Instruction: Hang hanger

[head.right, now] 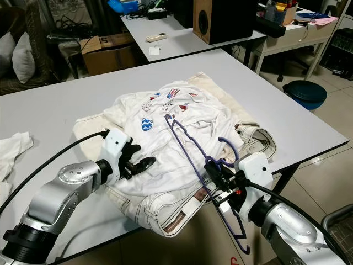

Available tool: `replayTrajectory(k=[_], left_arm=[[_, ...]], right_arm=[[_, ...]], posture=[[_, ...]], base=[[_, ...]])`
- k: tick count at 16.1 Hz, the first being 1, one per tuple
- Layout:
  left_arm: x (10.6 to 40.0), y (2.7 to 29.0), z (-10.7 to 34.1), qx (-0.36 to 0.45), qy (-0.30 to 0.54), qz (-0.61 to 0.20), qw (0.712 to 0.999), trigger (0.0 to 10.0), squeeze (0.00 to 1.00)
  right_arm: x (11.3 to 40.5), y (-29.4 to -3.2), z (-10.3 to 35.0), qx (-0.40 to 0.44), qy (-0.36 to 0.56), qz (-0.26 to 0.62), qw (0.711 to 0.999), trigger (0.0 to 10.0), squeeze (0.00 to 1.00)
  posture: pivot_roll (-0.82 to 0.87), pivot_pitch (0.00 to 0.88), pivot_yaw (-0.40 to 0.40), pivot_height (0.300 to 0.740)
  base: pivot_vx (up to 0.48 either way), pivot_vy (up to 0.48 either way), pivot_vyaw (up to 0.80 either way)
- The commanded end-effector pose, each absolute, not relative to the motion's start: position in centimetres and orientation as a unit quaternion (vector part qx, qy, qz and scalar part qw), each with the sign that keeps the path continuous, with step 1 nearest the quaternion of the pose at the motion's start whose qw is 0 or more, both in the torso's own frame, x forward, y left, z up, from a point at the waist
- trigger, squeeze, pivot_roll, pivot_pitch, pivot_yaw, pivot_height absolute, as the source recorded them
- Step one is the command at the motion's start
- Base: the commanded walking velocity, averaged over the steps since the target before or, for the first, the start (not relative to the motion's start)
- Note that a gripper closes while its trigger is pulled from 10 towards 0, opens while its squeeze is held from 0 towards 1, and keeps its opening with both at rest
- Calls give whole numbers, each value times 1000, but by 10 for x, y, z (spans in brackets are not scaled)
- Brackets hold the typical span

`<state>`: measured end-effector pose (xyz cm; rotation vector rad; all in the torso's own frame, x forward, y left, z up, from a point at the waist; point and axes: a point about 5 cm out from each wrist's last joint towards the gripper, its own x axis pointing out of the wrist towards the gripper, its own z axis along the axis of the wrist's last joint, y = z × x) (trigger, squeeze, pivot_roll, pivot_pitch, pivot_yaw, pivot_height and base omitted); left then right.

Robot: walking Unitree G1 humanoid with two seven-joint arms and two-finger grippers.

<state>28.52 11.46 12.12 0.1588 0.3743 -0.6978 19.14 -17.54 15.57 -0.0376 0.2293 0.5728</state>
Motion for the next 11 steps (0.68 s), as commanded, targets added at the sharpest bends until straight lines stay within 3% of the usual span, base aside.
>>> replayTrajectory(k=[1, 4, 6, 7, 11], left_arm=[[285, 116, 127, 99, 162, -335, 923, 2471, 0], [277, 107, 136, 101, 125, -388, 908, 2863, 0], [271, 103, 135, 115, 123, -415, 894, 4863, 0], [272, 104, 133, 125, 126, -407, 896, 10000, 0], [275, 111, 127, 152, 139, -385, 900, 10000, 0]], right_arm=[[190, -173, 159, -26, 104, 289, 951, 10000, 0], [190, -172, 159, -24, 104, 291, 951, 10000, 0], [189, -171, 158, -23, 105, 293, 950, 10000, 0], [189, -171, 158, -23, 105, 294, 950, 10000, 0], [189, -170, 157, -24, 106, 295, 949, 10000, 0]], posture=[[-6, 0, 107, 740], [-4, 0, 109, 740], [-5, 0, 111, 740], [-4, 0, 110, 740], [-4, 0, 111, 740]], base=[[0, 0, 0], [0, 0, 0], [0, 0, 0], [0, 0, 0], [0, 0, 0]])
